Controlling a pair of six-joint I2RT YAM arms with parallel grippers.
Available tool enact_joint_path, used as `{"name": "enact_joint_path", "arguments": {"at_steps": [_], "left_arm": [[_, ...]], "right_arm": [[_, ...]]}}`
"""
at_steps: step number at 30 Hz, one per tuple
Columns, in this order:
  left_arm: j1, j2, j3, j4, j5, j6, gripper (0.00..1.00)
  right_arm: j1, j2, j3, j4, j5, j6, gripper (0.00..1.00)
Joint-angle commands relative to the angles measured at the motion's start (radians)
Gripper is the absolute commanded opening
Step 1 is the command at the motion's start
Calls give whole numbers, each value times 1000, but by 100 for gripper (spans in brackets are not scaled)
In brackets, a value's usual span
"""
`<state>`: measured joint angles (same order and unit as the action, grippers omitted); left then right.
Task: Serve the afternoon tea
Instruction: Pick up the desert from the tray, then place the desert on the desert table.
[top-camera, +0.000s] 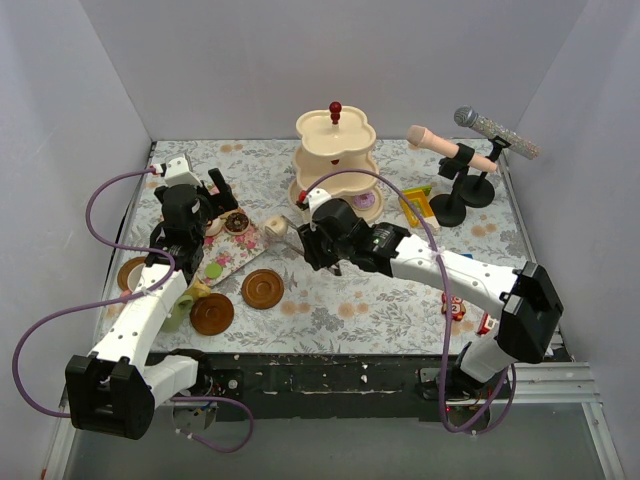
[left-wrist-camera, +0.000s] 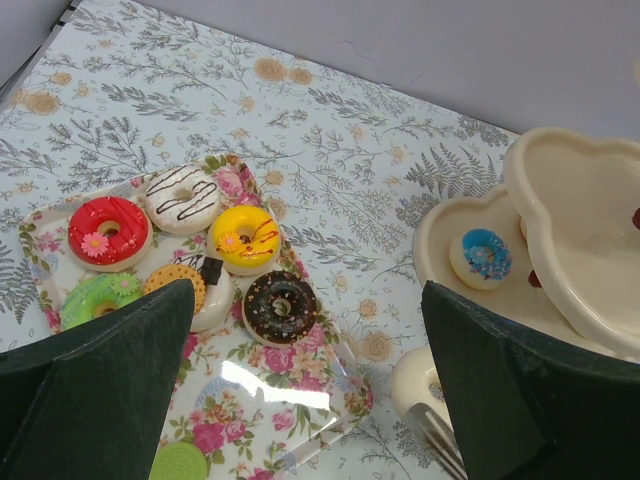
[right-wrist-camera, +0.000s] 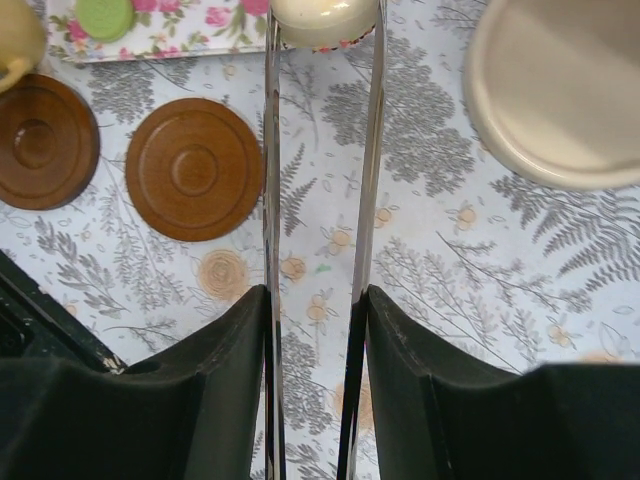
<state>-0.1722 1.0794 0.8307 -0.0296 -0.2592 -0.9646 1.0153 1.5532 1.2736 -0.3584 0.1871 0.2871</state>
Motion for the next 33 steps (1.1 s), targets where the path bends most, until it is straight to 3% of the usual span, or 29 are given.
{"name": "enact_joint_path", "arguments": {"at_steps": [1,15,33], "left_arm": [[-1,-10,4,10,9,6,98],[-3,-6,4,13,25,4,98],[-3,-4,2,14,29,9,98]], "right_arm": [[-49,-70,7,-80,49,-55,32],[-188,-160,-77,-134,34,-83,31],[-193,-128,-16,-245,187,-187,31]]}}
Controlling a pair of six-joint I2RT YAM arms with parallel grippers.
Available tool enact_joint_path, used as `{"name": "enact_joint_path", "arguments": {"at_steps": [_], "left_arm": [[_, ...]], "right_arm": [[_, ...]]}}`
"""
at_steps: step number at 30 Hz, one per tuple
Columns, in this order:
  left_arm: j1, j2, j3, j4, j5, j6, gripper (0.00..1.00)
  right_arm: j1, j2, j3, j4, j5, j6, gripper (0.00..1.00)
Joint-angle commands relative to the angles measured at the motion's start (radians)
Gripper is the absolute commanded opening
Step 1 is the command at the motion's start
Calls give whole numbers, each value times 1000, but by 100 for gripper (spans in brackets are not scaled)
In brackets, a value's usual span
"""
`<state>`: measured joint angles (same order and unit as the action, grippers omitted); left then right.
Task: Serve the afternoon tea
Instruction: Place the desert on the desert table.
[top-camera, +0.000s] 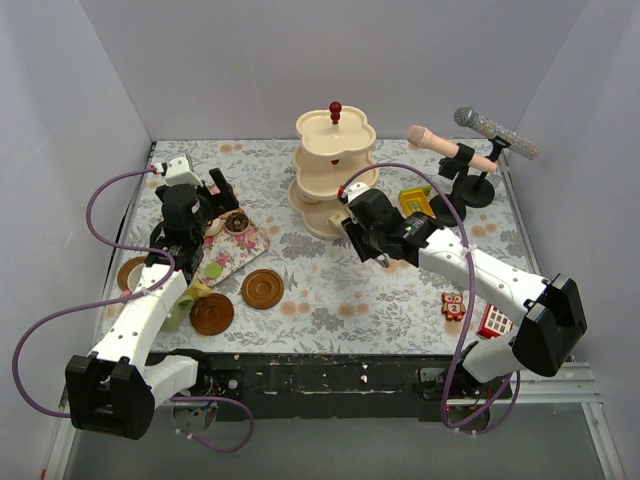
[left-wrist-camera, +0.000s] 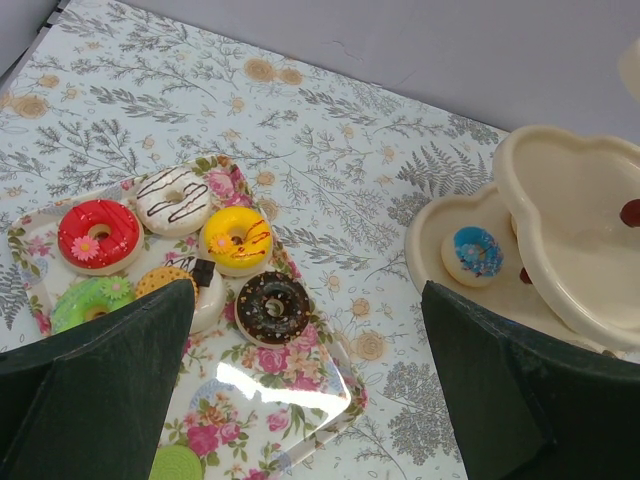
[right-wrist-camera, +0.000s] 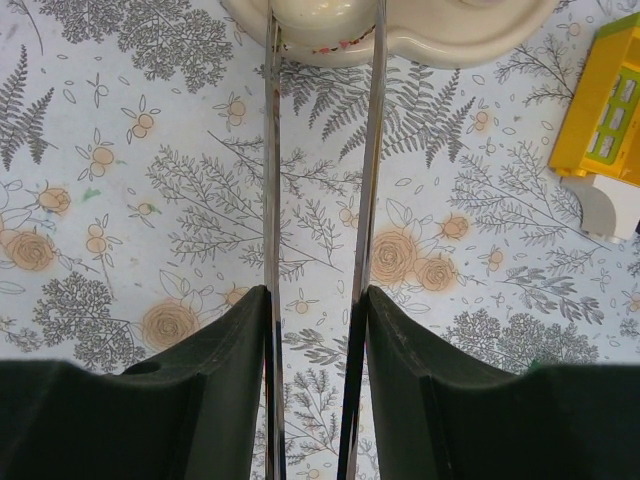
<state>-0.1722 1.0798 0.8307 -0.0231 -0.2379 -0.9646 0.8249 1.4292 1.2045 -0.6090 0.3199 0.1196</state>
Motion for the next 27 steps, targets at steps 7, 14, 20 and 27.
{"name": "enact_joint_path", "arguments": {"at_steps": [7,14,20,27], "left_arm": [[-3,-9,2,8,6,9,98],[-3,-11,1,6,5,10,98],[-3,-12,2,8,3,12,98],[-3,-11,2,6,6,12,98]], "right_arm": [[-43,-42,-72,221,-25,98,31],[-53,-56,-149,382,-41,173,31],[-56,-44,-189,466,-47,199,31],[-63,-30,-238,503,-35,221,31]]}}
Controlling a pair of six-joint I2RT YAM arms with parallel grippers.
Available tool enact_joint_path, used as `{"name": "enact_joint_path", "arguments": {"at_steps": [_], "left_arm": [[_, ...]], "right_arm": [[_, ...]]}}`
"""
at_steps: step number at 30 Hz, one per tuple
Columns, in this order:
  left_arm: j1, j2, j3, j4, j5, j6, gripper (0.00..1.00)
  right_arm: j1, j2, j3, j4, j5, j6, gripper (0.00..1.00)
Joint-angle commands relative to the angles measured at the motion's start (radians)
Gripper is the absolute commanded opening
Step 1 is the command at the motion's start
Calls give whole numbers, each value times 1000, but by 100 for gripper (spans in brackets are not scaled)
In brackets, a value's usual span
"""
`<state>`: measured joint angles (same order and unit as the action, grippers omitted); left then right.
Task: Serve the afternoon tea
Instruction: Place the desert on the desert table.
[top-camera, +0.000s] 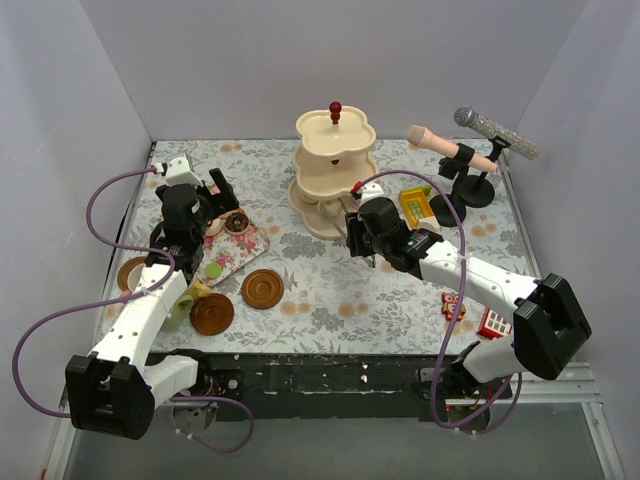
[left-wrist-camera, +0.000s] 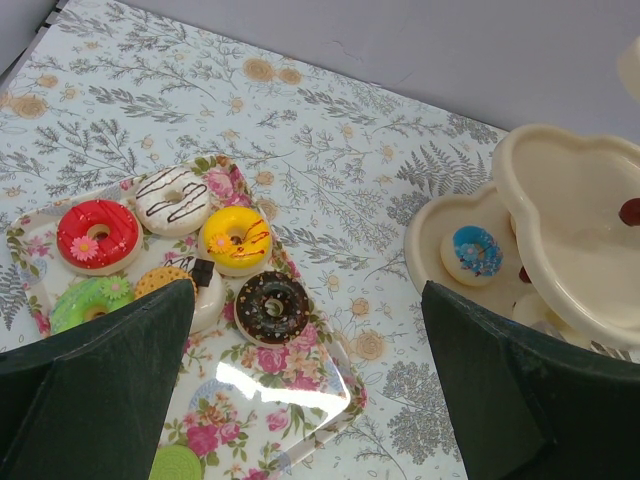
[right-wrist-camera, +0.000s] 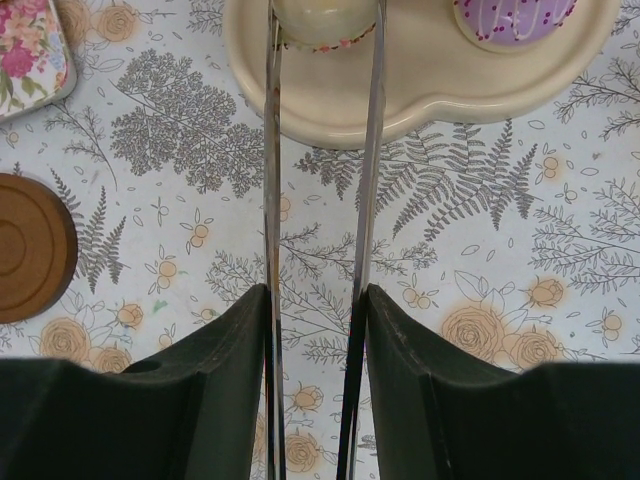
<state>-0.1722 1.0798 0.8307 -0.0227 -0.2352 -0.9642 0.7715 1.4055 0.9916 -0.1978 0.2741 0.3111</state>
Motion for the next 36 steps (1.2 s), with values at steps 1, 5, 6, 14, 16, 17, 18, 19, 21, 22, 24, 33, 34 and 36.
{"name": "enact_joint_path", "arguments": {"at_steps": [1,5,6,14,16,17,18,19,21,22,24,33,34,36], "left_arm": [[-3,-9,2,7,4,12,98],[-3,-8,1,7,5,12,98],[-1,-9,2,7,5,12,98],[-3,-9,2,7,5,12,98],[-1,-8,2,7,5,12,98],[-1,-9,2,7,5,12,98],[-3,-9,2,7,5,12,98],[-1,-9,2,7,7,12,98],[-3,-9,2,7,7,12,98],[-3,-11,2,7,7,12,98],[-3,-9,2,7,8,10,98],[-3,-12,2,7,10,10,98],[-3,-9,2,7,10,10,98],[-3,-11,2,7,10,10,98]], "right_arm": [[-9,-5,-33,97,10,34,31],[-12,9,-56,107,13,40,31],[-14,10,-59,107,14,42,31],[-18,33,-73,118,0,45,34],[-21,41,-79,118,-3,48,35],[-23,43,-83,121,-10,51,36],[-24,46,-88,123,-12,54,36],[-26,47,-90,123,-13,57,37],[-26,46,-90,121,-16,59,40],[-26,44,-88,121,-16,59,44],[-26,36,-87,117,-13,54,47],[-26,53,-57,92,-16,29,59],[-26,53,-59,92,-19,29,59],[-26,53,-57,93,-16,25,60]]}}
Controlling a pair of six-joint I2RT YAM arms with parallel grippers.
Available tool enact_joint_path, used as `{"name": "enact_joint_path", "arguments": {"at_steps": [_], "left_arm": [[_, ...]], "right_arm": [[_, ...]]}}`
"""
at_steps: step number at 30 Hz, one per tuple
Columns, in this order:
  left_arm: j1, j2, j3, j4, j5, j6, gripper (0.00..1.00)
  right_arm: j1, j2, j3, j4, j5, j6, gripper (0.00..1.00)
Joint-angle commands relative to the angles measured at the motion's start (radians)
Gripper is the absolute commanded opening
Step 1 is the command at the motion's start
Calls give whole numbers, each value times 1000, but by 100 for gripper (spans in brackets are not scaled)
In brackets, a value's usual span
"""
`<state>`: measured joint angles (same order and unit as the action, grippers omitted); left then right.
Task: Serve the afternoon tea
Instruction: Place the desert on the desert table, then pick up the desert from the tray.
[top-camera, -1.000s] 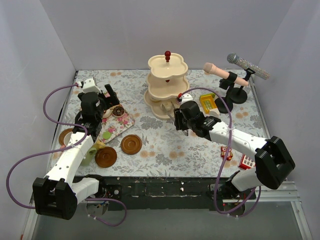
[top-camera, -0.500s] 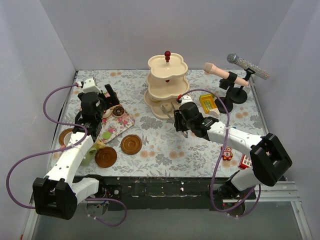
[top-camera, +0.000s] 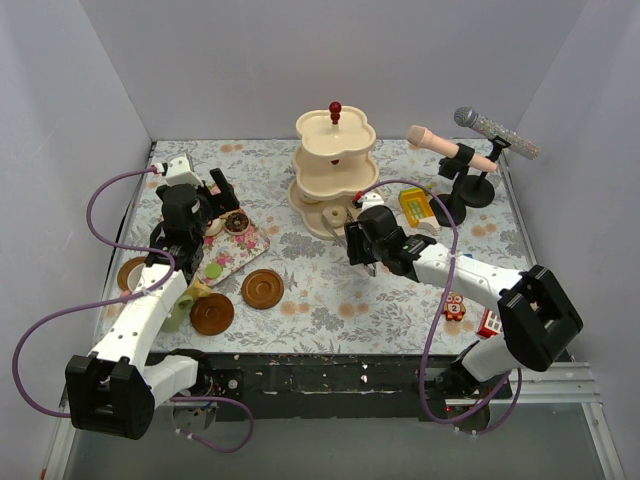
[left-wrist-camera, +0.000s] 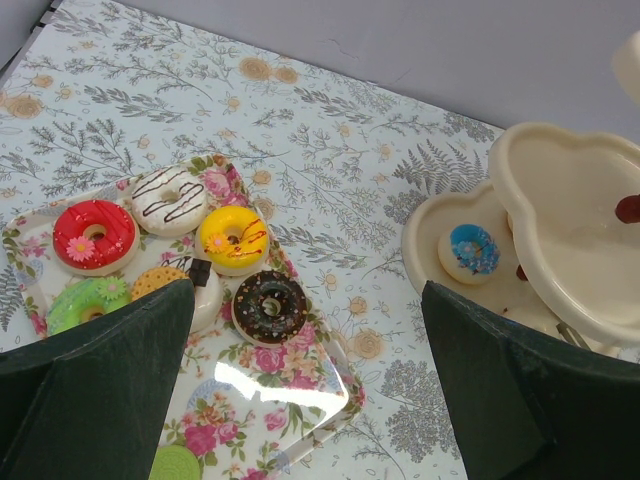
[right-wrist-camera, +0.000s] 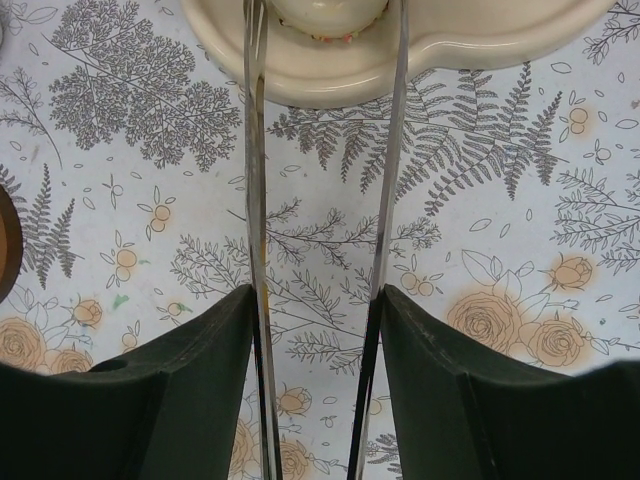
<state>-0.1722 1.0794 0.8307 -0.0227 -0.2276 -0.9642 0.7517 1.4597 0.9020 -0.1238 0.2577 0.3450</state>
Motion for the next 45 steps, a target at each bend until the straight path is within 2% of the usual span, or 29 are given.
{"name": "enact_joint_path", "arguments": {"at_steps": [1,20,29,39,45], "left_arm": [[-1,-10,2,7,4,10,98],[-3,-6,2,7,4,10,98],[-1,2,5,3,-19,-5,98],[-3,31,19,-16,-19,-27,98],[-1,33,21,-16,-12,-28,98]], "right_arm": [[-6,-2,32,19,3,-11,60],[-6,-131,-11,23,54,-84,57],[-2,-156,-26,21,-1,-87,52],[95,-191,2,-4,-8,-83,52],[172,-165,8,47,-57,-35,51]]}}
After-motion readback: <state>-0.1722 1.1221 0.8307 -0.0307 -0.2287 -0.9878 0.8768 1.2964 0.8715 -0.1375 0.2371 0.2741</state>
